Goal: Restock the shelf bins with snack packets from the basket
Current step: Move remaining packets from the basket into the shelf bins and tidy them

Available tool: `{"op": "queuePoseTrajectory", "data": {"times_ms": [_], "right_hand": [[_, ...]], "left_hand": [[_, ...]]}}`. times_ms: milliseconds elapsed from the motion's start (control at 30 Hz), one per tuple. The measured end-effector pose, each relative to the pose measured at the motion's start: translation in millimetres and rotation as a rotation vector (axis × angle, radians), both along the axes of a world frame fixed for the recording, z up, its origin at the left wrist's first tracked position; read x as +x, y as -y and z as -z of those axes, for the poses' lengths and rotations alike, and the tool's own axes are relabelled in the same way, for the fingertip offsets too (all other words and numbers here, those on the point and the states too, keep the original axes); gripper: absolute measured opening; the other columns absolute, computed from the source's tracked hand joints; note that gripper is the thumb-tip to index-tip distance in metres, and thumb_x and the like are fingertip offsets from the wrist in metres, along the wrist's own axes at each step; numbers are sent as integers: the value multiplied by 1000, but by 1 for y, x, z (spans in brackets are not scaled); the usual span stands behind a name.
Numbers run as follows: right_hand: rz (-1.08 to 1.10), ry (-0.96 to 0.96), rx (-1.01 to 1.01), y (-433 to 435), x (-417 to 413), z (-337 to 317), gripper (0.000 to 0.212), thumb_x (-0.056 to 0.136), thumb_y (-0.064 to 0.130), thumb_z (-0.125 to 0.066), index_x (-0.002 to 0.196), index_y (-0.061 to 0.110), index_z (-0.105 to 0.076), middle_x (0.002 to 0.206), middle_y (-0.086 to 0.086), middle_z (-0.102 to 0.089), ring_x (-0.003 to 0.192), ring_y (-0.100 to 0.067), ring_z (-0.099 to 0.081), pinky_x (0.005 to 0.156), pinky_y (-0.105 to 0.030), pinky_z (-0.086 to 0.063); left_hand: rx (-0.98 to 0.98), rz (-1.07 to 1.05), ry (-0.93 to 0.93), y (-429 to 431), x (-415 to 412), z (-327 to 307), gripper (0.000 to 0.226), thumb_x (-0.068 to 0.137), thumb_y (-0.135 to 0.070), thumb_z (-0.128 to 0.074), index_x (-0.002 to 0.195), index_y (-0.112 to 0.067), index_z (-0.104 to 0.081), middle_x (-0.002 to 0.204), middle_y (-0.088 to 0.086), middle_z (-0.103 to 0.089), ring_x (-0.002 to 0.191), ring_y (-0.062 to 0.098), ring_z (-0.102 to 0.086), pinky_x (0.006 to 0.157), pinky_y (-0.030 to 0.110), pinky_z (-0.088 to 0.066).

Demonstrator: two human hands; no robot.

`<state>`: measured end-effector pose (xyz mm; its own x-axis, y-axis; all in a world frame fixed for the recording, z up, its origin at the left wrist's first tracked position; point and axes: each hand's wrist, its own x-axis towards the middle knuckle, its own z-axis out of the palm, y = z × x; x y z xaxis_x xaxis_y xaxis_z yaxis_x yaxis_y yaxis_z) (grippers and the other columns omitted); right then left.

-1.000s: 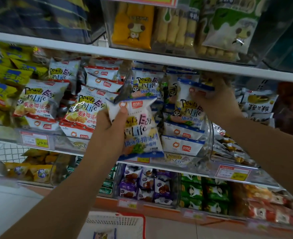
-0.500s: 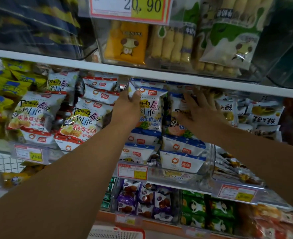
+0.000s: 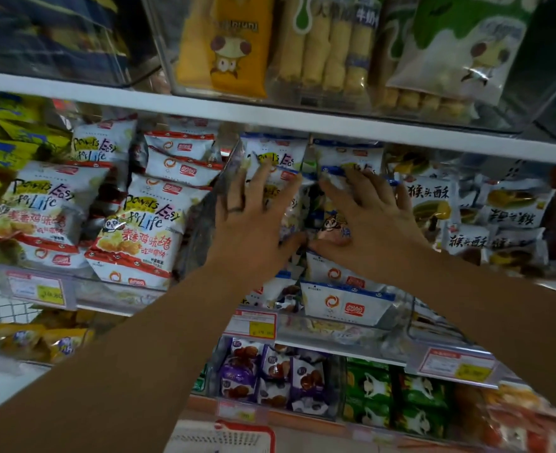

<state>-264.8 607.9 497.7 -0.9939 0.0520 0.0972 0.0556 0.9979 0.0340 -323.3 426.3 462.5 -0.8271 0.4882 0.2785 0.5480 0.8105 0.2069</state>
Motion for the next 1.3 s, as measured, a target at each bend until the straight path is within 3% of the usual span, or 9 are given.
{"op": "queuePoseTrajectory", "data": {"times_ms": [300,433,567,733,1000,1100,1167,1233,1300], "right_hand": [[-71,224,-116,-3,-17,-23,91,63,67,-71,143,42,-34,160,1,-11,148,-30,-3,109,-66,-27],[-99,183,-41,-4,-23,-36,78,56,73,-65,122,34,-53,127,2,-47,126,-33,-36,96,-51,-45],[-121,128,-143,-1,-14,-31,74,54,80,-53,109,31,-56,102,9,-48,107,-24,-50,95,-37,-41],[-60,141,-192,8,10,-8,89,68,69,-63,142,30,-33,160,4,-10,147,-22,-5,112,-59,-29],[-35,88,-119,16,26,-22,103,65,87,-48,151,44,-11,163,8,5,150,-25,8,119,-61,-5],[-129,-70,-152,32,38,-23,88,70,73,-49,148,37,-31,159,1,-23,148,-26,-13,118,-59,-13],[-255,-187,-229,50,50,-18,65,77,55,-60,135,26,-53,144,-3,-48,136,-30,-38,113,-56,-29],[-368,-198,-295,75,69,-6,41,82,40,-64,118,21,-66,122,-2,-64,117,-28,-56,102,-50,-44],[-431,-139,-378,102,90,11,26,86,33,-62,106,21,-71,105,2,-71,99,-24,-64,89,-43,-52]], "left_hand": [[-43,-85,132,-11,-12,-4,75,97,-59,-35,149,-45,16,158,-4,31,146,37,22,116,61,-10],[-21,-70,115,-13,-18,-9,75,97,-58,-37,151,-43,12,159,-3,28,146,37,21,115,61,-10],[-17,-86,131,-15,-22,-7,75,98,-57,-35,152,-41,13,159,-3,30,145,36,25,115,61,-6],[15,-74,140,-17,-17,-2,73,97,-61,-30,151,-43,15,158,-3,32,144,35,30,115,63,4],[48,-26,80,-7,7,-11,70,99,-56,-32,153,-41,10,160,-2,27,146,32,26,114,65,7],[158,28,75,12,21,-20,66,100,-46,-40,154,-38,-3,163,-1,16,150,29,12,118,61,-2],[306,69,63,36,37,-27,57,100,-37,-45,152,-34,-22,162,1,-9,147,28,-20,115,57,-24],[466,88,117,64,64,-26,43,101,-30,-44,144,-29,-38,147,-1,-37,120,21,-51,95,46,-46],[516,25,141,95,96,-15,34,103,-26,-43,137,-24,-49,130,0,-53,98,17,-57,80,39,-48]]}}
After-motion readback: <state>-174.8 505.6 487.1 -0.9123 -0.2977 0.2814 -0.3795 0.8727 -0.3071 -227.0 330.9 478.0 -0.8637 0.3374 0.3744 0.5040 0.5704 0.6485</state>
